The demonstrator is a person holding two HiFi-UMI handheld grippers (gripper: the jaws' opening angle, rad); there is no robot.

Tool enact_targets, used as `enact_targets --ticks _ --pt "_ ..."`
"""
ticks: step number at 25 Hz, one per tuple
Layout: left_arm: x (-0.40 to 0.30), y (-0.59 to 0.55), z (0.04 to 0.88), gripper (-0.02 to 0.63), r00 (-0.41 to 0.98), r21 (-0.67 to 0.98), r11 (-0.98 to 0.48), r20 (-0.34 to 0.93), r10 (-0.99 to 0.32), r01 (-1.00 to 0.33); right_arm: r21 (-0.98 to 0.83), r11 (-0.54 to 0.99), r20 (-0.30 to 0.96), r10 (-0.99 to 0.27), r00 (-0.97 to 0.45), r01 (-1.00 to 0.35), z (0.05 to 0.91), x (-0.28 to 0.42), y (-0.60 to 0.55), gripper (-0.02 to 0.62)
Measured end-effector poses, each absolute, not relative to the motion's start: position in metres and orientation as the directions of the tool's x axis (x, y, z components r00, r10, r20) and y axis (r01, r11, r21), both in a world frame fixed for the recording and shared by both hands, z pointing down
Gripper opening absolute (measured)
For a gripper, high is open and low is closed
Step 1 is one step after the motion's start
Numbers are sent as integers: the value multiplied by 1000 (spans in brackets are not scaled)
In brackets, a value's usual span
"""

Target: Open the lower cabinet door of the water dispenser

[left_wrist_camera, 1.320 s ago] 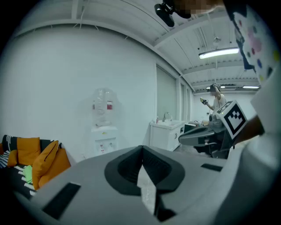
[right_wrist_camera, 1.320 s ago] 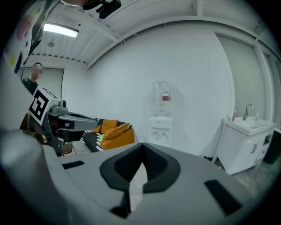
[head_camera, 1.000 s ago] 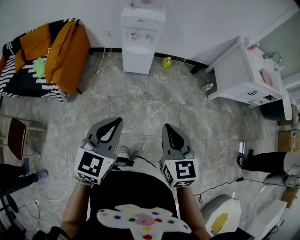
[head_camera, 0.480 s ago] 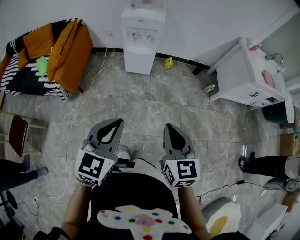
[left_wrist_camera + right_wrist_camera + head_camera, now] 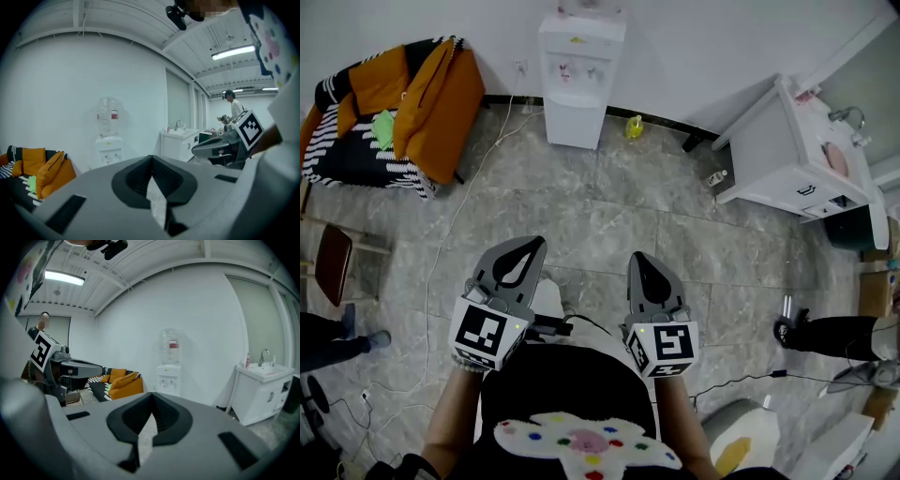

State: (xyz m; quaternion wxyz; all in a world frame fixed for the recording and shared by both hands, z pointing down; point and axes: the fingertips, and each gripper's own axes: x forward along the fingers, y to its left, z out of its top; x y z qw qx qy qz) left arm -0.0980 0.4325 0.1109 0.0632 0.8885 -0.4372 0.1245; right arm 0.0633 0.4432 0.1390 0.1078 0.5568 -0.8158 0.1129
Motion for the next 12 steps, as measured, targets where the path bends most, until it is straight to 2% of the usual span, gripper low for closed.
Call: enact_targets --ticks 12 --pt "-79 381 110 12 645 -3 -670 265 -717 -743 -87 305 325 -891 -316 -948 144 67 406 3"
